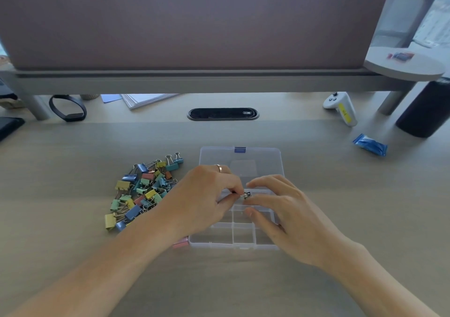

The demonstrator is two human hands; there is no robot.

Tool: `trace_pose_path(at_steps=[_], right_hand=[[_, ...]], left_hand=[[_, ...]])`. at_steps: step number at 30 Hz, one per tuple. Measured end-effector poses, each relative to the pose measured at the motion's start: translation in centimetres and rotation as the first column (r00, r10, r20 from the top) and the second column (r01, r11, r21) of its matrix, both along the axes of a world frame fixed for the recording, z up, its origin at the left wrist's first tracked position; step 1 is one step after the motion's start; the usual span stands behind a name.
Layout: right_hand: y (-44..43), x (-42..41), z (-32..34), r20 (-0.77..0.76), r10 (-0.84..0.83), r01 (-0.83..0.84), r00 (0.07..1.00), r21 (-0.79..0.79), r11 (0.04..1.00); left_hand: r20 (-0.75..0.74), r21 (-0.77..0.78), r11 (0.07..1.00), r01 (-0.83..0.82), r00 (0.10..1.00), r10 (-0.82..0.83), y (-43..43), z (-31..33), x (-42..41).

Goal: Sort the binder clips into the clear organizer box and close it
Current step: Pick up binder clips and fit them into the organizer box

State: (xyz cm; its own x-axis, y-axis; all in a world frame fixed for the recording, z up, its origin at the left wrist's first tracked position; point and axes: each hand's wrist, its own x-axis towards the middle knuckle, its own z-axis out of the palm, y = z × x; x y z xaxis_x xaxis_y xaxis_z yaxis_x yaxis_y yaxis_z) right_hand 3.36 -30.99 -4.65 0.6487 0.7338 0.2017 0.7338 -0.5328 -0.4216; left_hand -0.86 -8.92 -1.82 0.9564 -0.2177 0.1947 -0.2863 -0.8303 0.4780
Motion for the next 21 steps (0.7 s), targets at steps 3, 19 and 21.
trace_pose_path(at_steps=[3, 19, 21], right_hand=[[0.0, 0.0, 0.0, 0.002, 0.002, -0.002, 1.0, -0.014, 1.0], [0.7, 0.7, -0.3, -0.026, -0.006, 0.007, 1.0, 0.044, 0.999], [0.6, 0.6, -0.3, -0.026, -0.003, 0.005, 1.0, 0.051, 0.999]], left_hand=[[-0.011, 0.116, 0.993, 0.029, 1.0, -0.028, -0.6, 0.6, 0.2], [-0.094, 0.011, 0.996, -0.089, 0.991, 0.09, -1.0, 1.2, 0.8], [-0.107, -0.024, 0.994, -0.108, 0.989, 0.105, -1.0, 1.1, 0.9]])
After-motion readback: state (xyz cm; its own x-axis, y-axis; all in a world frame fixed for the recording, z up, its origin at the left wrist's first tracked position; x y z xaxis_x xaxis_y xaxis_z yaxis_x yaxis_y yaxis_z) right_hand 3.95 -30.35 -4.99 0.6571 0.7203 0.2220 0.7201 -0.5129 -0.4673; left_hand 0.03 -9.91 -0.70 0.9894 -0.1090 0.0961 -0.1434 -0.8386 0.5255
